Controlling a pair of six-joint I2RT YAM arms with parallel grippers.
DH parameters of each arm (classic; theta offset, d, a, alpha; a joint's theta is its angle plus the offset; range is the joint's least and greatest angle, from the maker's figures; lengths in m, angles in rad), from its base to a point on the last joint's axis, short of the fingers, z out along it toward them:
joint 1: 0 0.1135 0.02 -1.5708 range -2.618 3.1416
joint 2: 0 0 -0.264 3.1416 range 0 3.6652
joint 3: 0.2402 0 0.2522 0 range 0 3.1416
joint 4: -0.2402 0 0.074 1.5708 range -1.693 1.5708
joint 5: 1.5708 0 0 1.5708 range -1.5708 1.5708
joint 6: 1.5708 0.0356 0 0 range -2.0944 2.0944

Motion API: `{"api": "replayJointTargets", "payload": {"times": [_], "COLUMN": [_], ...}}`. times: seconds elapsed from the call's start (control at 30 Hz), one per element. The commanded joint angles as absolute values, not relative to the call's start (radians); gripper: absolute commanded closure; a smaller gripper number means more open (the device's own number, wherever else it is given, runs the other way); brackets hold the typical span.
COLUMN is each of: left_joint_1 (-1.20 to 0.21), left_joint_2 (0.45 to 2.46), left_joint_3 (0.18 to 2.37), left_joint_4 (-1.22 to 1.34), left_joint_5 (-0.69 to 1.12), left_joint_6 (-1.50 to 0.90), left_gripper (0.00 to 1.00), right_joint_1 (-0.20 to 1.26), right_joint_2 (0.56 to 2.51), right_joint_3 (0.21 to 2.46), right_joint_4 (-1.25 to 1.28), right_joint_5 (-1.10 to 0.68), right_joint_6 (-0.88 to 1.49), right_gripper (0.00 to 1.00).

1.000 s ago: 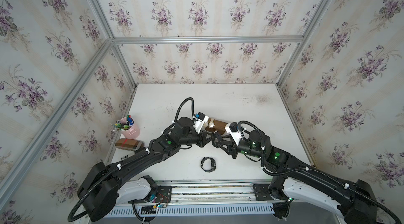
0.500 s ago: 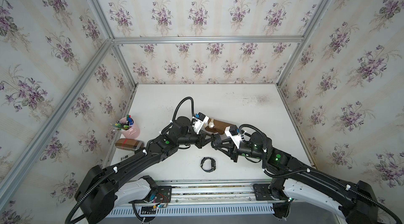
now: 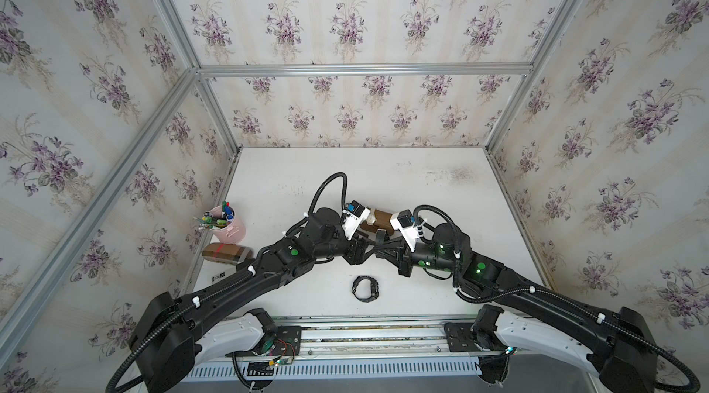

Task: Place watch on stand
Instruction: Pick up the watch at the center of the board.

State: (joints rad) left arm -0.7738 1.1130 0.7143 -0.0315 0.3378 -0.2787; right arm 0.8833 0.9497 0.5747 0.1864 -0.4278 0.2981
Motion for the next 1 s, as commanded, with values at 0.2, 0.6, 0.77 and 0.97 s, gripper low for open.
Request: {"api": "replayJointTargets", "payload": {"times": [0.2,0.6,0.77,0.97], "left_joint_1": [-0.775,-0.77,-0.771,-0.772], "left_joint_2": [0.989,1.018,1.044,1.069], "left_joint_3": [0.524,0.508,0.533,0.559], "left_joint_4": [0.321,0.453,0.478,0.478], "left_joint_5": [0.298,0.435,0.551,0.629], "left_joint_6": [-0.109,0.033,0.031,0.022], "left_gripper": [0.32,0.34,0.37,0.53], "right_joint_1": [0.879,0.879,0.879,0.878], "right_joint_2": [1.015,0.987,0.986,0.985], "right_joint_3": [0.618,0.597,0.592,0.573], "right_joint_4": [0.219,0.244,0.256,0.294], "right_joint_5": [-0.575,-0.629,-0.649,-0.657], "right_joint_6": [0.37,0.37,0.374,0.391], "right_gripper": [1.0,1.0,1.0,1.0]}}
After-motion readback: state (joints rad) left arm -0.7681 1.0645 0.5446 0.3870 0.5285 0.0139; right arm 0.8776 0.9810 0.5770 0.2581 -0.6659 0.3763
